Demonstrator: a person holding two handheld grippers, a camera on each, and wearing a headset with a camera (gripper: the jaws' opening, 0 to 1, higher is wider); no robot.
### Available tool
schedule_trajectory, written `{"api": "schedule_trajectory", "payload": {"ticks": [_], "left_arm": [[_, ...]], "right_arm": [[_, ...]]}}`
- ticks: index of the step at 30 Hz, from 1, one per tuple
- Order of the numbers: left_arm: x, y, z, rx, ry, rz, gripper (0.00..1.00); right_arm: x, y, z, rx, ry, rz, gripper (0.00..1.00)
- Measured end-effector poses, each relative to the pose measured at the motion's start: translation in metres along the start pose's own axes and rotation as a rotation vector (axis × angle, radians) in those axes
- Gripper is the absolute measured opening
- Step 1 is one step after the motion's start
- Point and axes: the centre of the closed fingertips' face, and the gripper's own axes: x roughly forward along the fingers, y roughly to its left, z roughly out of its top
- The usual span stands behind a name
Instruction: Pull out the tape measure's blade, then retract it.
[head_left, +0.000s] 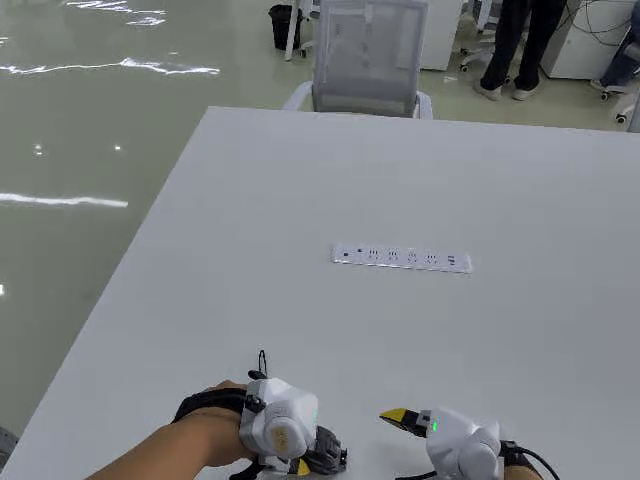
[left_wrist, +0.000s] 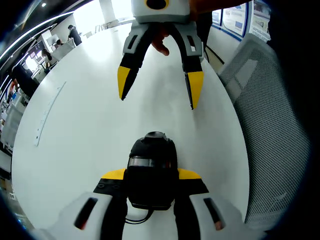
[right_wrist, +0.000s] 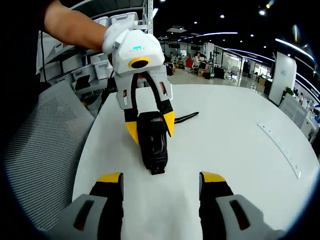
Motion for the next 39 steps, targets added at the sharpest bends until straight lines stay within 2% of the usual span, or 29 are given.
{"api": "schedule_trajectory", "payload": {"ticks": [15,20,29,39], "left_arm": [[-0.001,0.001,0.001,-0.013,-0.036,-0.005,0.31],[-0.001,0.001,0.001,-0.016,-0.054,-0.002,0.31],[-0.001,0.001,0.001,-0.021,-0.073,-0.001,0.31],[-0.001,0.001,0.001,-0.029,-0.08,-0.006,0.31]], "right_arm": [[0.031,0.01,-0.005,-0.036,0.07,0.081,0.5],[0.04,0.01,-0.006,-0.036,0.088,0.09,0.47],[0.048,0.008,-0.009,-0.061,0.126,0.104,0.34],[0.054,0.008,-0.014,-0.078,0.166,0.122,0.26]]}}
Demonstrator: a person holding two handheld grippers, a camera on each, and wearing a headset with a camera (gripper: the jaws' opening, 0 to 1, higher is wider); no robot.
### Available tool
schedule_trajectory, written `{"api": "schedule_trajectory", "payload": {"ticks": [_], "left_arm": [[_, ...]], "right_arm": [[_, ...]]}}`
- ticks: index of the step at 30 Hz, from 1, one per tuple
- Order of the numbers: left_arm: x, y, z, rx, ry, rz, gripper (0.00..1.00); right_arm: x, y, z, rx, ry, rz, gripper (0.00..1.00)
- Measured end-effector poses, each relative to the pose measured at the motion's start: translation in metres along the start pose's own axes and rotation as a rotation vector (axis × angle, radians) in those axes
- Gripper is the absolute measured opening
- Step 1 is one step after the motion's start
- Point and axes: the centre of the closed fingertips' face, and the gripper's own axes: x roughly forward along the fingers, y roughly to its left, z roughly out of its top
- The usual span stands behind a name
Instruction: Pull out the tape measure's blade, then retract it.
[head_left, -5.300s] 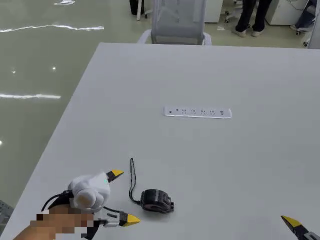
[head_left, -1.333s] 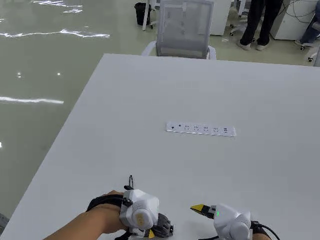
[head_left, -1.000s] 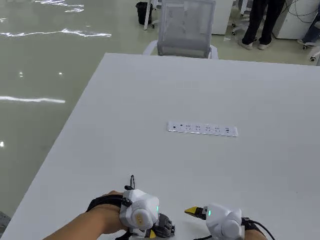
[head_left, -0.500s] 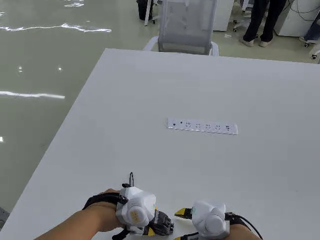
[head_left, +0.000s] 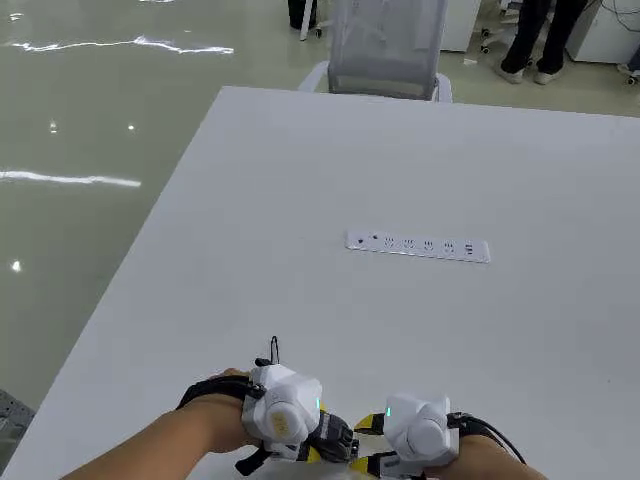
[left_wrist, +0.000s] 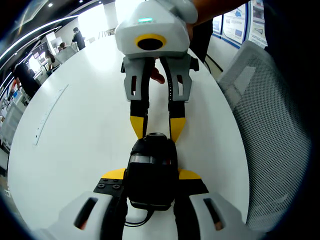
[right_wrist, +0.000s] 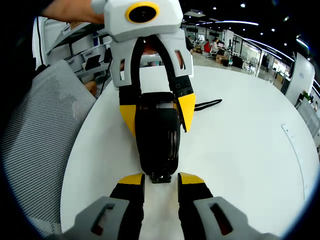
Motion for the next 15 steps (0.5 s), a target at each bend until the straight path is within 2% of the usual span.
{"api": "schedule_trajectory", "payload": {"ticks": [4,10,12,13,14,15], "left_arm": [[0.0002,0.0002,-0.0002,-0.001,-0.002,-0.004,0.31],[0.0004,0.0,0.0001,-0.004,-0.002,-0.003,0.31],[0.0005,0.0,0.0002,-0.004,-0.003,-0.003,0.31],[0.0006,-0.0003,0.0001,-0.003,-0.002,-0.004,0.31],[0.0006,0.0001,0.0004,-0.004,-0.002,-0.002,0.31],[0.0005,0.0,0.0003,-0.004,-0.003,-0.002,0.31]], "right_arm": [[0.0033,0.002,-0.001,-0.008,0.013,0.014,0.22],[0.0037,0.0011,-0.0024,-0.022,0.039,0.013,0.21],[0.0044,0.002,-0.0038,-0.059,0.054,0.005,0.19],[0.0018,-0.0047,-0.0086,-0.094,0.095,-0.036,0.14],[0.0049,0.0013,-0.0065,-0.057,0.073,-0.01,0.14],[0.005,0.0007,-0.0081,-0.045,0.078,-0.009,0.14]]}}
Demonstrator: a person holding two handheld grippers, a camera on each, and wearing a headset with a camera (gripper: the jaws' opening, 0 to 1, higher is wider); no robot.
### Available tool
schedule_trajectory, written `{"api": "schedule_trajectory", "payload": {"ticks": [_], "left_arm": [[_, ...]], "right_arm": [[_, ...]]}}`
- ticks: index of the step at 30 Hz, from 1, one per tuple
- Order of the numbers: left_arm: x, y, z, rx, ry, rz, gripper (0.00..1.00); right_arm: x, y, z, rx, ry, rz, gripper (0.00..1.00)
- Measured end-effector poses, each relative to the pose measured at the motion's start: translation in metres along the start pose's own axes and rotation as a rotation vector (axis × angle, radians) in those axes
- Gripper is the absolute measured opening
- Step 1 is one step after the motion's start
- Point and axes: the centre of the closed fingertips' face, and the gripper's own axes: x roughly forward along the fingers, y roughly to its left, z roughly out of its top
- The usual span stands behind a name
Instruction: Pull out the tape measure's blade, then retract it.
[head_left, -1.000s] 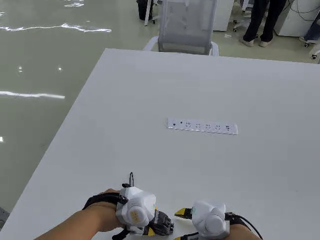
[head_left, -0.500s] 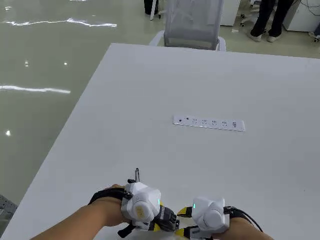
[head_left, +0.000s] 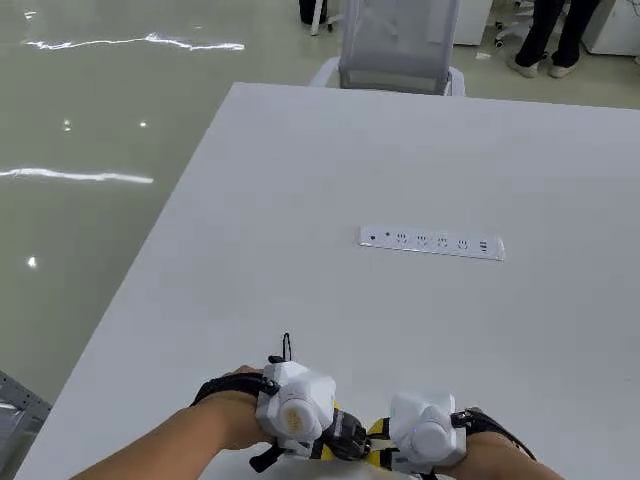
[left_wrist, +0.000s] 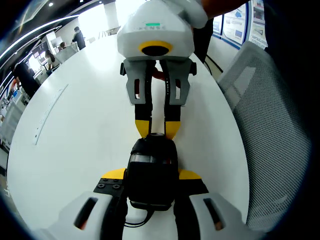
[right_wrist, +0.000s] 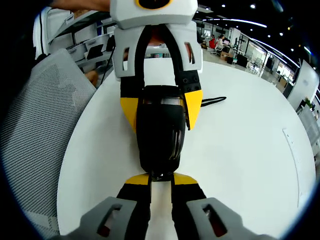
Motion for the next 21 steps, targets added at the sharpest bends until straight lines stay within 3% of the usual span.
{"api": "schedule_trajectory", "payload": {"ticks": [12,14,15,16,17,18,21], "left_arm": [[0.0,0.0,0.001,-0.009,0.0,0.002,0.31],[0.0,0.0,0.001,-0.01,0.0,0.001,0.31],[0.0,0.0,0.001,-0.01,-0.001,0.002,0.31],[0.0,0.0,0.001,-0.012,-0.001,0.003,0.31],[0.0,0.0,0.001,-0.012,-0.002,0.002,0.31],[0.0,0.0,0.001,-0.01,-0.001,0.003,0.31],[0.0,0.0,0.001,-0.016,-0.001,0.005,0.31]], "right_arm": [[0.002,0.0,0.0,0.003,0.006,0.004,0.15],[0.001,-0.006,0.001,-0.031,0.013,-0.032,0.2],[0.001,-0.006,0.001,-0.02,0.011,-0.023,0.22],[0.002,0.002,0.0,0.034,0.006,0.023,0.21],[0.002,0.005,-0.002,0.092,0.005,0.021,0.15],[0.001,0.0,-0.001,0.024,0.008,0.025,0.15],[0.002,0.0,-0.002,0.031,-0.004,0.013,0.13]]}}
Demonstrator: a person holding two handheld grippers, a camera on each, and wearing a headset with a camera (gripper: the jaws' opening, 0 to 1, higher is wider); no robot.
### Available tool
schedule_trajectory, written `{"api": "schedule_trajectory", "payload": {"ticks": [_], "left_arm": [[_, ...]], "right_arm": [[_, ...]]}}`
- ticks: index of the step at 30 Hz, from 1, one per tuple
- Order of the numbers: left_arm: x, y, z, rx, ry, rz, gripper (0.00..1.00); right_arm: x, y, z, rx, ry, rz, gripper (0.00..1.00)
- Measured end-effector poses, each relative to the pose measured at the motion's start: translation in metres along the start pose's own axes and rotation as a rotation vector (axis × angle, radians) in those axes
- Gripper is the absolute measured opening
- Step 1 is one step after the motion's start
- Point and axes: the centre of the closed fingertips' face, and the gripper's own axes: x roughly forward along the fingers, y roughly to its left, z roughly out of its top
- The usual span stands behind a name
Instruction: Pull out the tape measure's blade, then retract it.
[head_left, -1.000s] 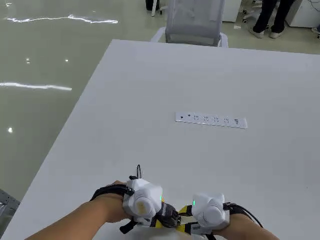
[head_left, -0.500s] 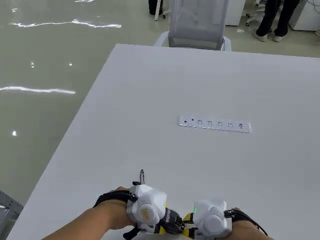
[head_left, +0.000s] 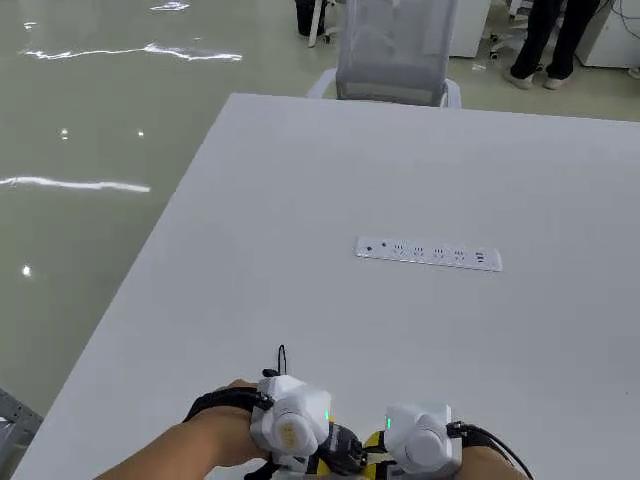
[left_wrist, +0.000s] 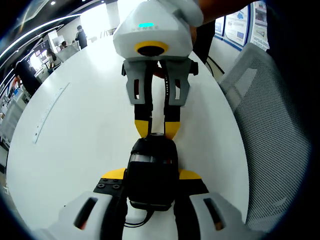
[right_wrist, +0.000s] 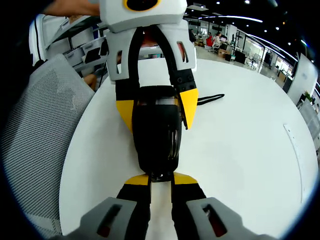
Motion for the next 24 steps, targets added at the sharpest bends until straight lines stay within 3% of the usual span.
{"api": "schedule_trajectory", "payload": {"ticks": [4,24], "left_arm": [[0.0002,0.0001,0.0,-0.002,-0.001,0.002,0.31],[0.002,0.0015,-0.0009,-0.024,-0.002,0.015,0.31]], "right_arm": [[-0.0002,-0.001,0.0002,0.026,0.01,-0.004,0.13],[-0.0026,-0.0048,-0.0008,0.007,0.036,-0.006,0.11]]}}
